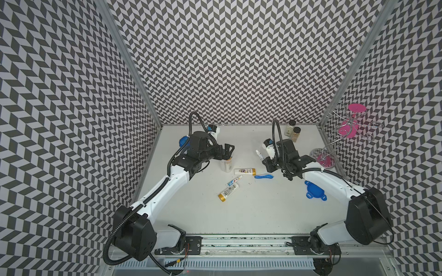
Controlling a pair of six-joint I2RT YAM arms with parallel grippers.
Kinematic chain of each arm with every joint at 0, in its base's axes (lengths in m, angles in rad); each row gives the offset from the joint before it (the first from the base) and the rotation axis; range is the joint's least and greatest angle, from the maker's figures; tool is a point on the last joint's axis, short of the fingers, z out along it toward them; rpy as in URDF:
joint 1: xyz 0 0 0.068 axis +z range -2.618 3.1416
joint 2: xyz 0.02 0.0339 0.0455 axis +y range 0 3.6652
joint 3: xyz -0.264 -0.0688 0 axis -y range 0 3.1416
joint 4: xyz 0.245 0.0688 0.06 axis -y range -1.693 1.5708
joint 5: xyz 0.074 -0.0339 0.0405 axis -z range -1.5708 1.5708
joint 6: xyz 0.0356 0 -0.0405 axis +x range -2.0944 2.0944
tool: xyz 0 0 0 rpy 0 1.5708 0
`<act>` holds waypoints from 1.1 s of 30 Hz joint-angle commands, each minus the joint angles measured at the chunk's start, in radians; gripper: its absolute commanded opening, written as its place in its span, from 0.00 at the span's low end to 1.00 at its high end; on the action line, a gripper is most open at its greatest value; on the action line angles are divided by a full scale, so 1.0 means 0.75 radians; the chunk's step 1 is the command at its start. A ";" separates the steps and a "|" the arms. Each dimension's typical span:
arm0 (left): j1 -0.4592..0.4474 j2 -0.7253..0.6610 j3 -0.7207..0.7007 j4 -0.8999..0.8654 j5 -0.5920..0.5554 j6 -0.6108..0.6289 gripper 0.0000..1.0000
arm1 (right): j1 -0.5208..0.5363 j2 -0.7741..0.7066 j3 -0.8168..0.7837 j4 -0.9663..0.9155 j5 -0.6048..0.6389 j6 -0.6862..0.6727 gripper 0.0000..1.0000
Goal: Pack away toiletry kits
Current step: Pick up the toiletry item from the center of the board.
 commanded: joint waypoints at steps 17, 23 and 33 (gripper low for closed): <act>-0.129 0.025 -0.095 0.319 0.313 -0.310 0.89 | 0.192 -0.138 -0.039 0.398 -0.398 0.053 0.00; -0.183 0.051 -0.112 0.353 0.284 -0.338 0.74 | 0.210 -0.118 -0.013 0.406 -0.399 0.053 0.00; -0.180 0.056 -0.117 0.347 0.257 -0.341 0.20 | 0.212 -0.119 -0.005 0.424 -0.410 0.055 0.00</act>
